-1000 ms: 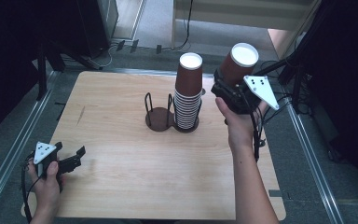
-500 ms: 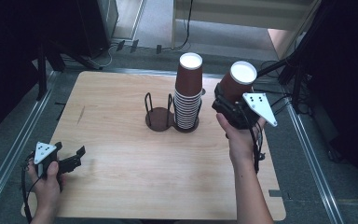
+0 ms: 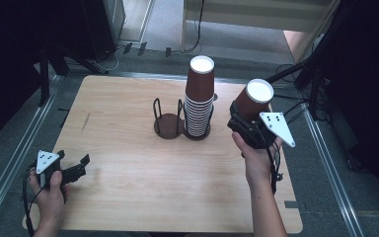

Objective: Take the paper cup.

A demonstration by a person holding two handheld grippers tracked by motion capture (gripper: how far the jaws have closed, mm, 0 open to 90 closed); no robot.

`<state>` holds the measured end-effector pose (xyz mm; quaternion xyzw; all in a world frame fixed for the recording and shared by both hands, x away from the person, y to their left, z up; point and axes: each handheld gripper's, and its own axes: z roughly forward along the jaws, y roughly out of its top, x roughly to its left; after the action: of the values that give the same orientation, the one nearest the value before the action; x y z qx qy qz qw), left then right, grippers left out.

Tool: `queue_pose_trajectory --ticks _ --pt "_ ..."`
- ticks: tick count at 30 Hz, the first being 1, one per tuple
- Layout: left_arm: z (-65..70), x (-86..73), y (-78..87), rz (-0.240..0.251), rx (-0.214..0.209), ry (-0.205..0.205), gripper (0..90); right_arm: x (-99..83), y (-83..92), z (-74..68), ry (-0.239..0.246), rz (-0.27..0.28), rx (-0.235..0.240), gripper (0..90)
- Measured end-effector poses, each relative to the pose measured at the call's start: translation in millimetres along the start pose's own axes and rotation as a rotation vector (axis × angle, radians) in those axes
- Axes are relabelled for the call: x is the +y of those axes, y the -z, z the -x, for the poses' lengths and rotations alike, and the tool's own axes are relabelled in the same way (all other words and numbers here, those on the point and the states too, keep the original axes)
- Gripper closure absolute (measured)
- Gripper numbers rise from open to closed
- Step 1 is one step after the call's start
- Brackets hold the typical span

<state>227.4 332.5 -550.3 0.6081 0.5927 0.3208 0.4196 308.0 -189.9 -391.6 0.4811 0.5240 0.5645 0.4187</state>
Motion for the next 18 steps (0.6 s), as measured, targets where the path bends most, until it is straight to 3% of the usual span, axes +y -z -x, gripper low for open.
queue_pose_trajectory --ticks 18 --pt "-0.3 -0.2 0.7 0.003 0.005 0.002 9.9 -43.4 13.3 1.7 0.001 -0.050 0.003 11.2"
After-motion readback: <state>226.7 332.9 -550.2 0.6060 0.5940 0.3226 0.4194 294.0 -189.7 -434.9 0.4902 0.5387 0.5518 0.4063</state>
